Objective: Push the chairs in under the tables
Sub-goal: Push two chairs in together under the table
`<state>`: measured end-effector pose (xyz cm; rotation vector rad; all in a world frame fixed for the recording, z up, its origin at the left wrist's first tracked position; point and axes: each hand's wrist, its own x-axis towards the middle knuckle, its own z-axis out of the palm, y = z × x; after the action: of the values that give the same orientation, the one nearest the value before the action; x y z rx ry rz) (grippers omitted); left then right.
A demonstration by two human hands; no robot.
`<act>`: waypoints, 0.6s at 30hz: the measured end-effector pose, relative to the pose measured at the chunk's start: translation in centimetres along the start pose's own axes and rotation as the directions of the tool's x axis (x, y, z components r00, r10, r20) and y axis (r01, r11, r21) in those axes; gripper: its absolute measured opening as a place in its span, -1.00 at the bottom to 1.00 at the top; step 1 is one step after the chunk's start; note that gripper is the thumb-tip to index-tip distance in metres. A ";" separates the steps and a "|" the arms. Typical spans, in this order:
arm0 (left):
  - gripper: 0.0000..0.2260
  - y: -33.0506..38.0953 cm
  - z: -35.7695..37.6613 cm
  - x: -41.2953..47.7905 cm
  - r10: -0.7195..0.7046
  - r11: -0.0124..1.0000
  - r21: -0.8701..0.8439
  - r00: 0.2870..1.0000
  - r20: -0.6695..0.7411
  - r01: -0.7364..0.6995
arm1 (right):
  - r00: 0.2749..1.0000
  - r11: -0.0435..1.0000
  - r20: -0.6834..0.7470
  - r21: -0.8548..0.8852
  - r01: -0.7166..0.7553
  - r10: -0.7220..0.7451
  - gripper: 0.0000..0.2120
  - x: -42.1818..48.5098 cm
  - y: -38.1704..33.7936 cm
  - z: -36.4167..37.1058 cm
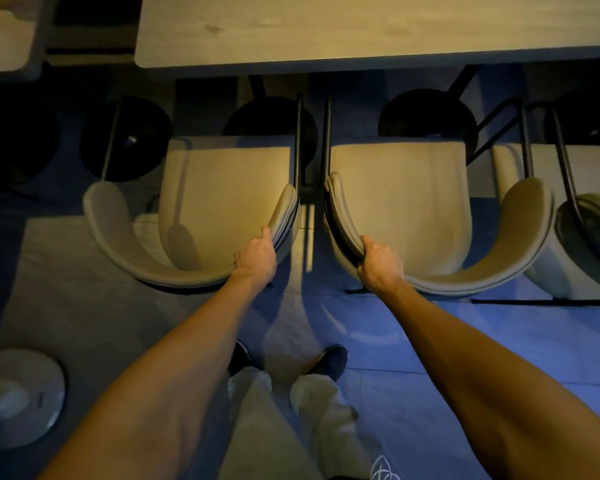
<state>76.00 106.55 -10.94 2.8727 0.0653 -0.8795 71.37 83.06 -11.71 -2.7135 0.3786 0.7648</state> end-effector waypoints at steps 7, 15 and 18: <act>-0.57 -0.1 -0.3 0.0 0.008 1.000 0.018 1.000 -0.006 -0.008 | 0.999 0.999 -0.011 0.015 0.031 -0.030 -0.58 -0.1 0.1 -0.1; -0.61 0.0 -0.1 -0.2 0.030 0.999 0.023 0.999 -0.040 -0.029 | 0.999 0.999 -0.015 0.014 0.046 -0.046 -0.62 -0.3 0.3 -0.1; -0.61 0.0 -0.2 -0.3 0.034 0.999 0.034 0.998 -0.046 -0.032 | 0.998 0.998 -0.007 0.003 0.062 -0.062 -0.60 -0.3 0.4 0.1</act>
<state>75.89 106.63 -10.65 2.9161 0.0082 -0.8153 70.97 82.77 -11.73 -2.7121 0.2950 0.7378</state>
